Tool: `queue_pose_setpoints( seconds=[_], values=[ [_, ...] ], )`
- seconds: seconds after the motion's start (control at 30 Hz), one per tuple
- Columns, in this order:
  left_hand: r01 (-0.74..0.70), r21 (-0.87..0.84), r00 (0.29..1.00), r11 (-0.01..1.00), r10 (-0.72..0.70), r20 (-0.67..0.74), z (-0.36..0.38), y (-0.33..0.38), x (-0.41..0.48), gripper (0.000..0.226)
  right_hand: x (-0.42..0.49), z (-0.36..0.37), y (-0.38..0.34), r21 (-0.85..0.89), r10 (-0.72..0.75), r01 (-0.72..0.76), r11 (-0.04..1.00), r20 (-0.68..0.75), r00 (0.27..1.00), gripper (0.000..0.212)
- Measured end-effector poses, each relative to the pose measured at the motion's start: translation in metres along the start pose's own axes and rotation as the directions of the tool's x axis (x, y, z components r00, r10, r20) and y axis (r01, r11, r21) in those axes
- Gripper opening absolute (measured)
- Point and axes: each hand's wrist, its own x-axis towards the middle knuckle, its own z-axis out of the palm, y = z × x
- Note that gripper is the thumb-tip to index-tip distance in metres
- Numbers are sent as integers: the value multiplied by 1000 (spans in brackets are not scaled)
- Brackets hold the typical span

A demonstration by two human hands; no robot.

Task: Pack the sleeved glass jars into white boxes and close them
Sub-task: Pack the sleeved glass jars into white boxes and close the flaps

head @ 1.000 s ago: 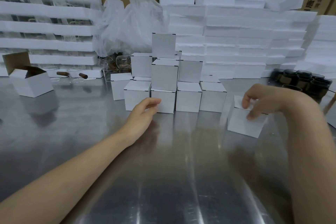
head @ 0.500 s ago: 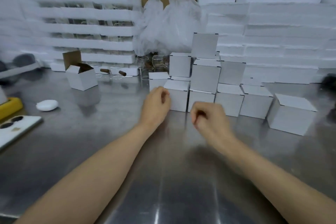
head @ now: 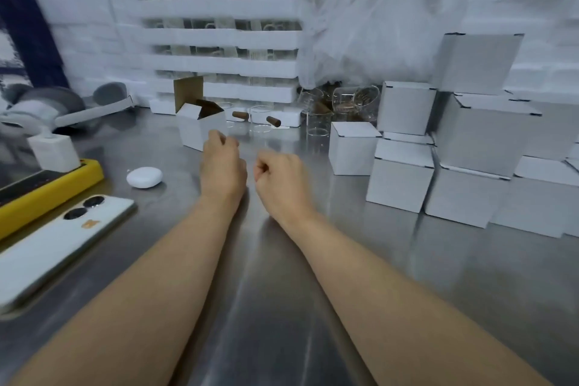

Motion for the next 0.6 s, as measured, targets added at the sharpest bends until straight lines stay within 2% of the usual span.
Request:
queue_pose_setpoints(
  seconds=[0.07,0.13,0.23,0.3,0.43,0.53,0.6],
  values=[
    [28,34,999,999,-29,26,10,-2,13,24,16,10,4,-127,-90,97,987,64,994,22],
    [-5,209,998,978,-10,68,20,-3,26,24,29,19,6,-223,-150,174,959,122,981,21],
    [18,338,999,941,-27,22,34,-15,53,39,48,30,17,-271,-184,211,939,122,975,23],
    [89,358,996,929,-88,-18,42,-24,65,53,56,36,23,-254,-196,212,944,88,977,28],
    [128,367,991,921,-134,-9,49,-32,69,69,62,38,27,-152,-153,159,976,51,987,22],
    [142,348,989,927,-147,-12,48,-31,69,72,55,35,27,-73,-110,109,991,-4,994,18],
    [138,343,990,929,-132,-43,48,-29,68,64,49,29,26,-19,-69,68,997,-41,997,17]
  ],
)
